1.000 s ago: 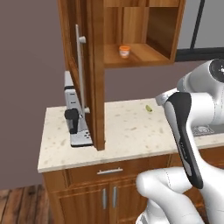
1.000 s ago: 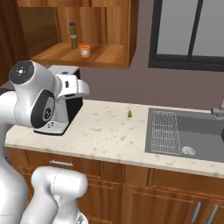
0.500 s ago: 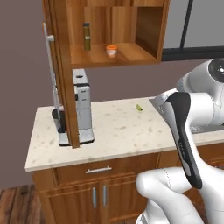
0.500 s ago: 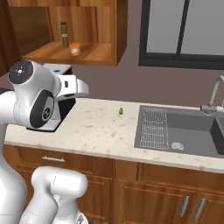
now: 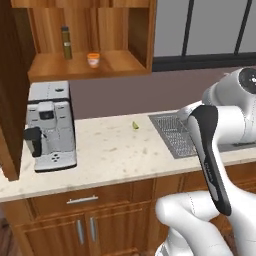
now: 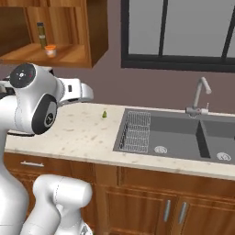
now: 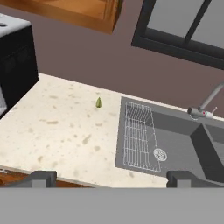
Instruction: Pick the jam and bar from the counter and place them in the cabinets closest to them.
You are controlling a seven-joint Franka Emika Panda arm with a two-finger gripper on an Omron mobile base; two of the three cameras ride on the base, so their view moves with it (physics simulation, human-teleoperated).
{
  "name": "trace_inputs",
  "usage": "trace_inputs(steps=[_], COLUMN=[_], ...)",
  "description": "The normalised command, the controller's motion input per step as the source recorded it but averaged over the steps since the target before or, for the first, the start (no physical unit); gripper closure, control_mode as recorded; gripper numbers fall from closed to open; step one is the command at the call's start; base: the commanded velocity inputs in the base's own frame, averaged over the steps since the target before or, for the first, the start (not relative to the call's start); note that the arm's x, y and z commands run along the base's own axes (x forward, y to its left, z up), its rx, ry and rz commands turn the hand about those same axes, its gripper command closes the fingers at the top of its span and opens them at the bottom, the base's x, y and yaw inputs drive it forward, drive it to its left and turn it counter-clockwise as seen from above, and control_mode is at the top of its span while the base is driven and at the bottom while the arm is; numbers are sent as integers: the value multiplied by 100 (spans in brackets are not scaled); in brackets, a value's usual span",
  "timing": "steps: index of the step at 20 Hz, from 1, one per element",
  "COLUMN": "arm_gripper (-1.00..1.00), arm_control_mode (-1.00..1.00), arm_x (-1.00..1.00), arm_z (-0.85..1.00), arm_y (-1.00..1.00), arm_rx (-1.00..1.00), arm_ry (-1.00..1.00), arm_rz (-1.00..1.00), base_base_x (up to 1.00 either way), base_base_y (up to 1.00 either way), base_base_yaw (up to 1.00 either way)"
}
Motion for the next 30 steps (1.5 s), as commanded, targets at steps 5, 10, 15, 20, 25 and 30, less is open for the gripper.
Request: trace_inputs(steps=[5, 10, 15, 20, 25, 30], arm_gripper=[-100, -100, -100, -100, -100, -100], arm_control_mode=[100, 100, 100, 100, 100, 100], arm_x=[0, 0, 0, 0, 0, 0], arm_z=[0, 0, 0, 0, 0, 0], arm_y=[0, 0, 0, 0, 0, 0], arm_rx=[0, 0, 0, 0, 0, 0], arm_ry=[0, 0, 0, 0, 0, 0], arm_rz=[0, 0, 0, 0, 0, 0], base_base_x=[-6, -2, -2, -2, -1, -2], base_base_y=[-60, -59, -59, -61, -60, -59], base_base_yaw=[-3, -3, -2, -2, -2, -2])
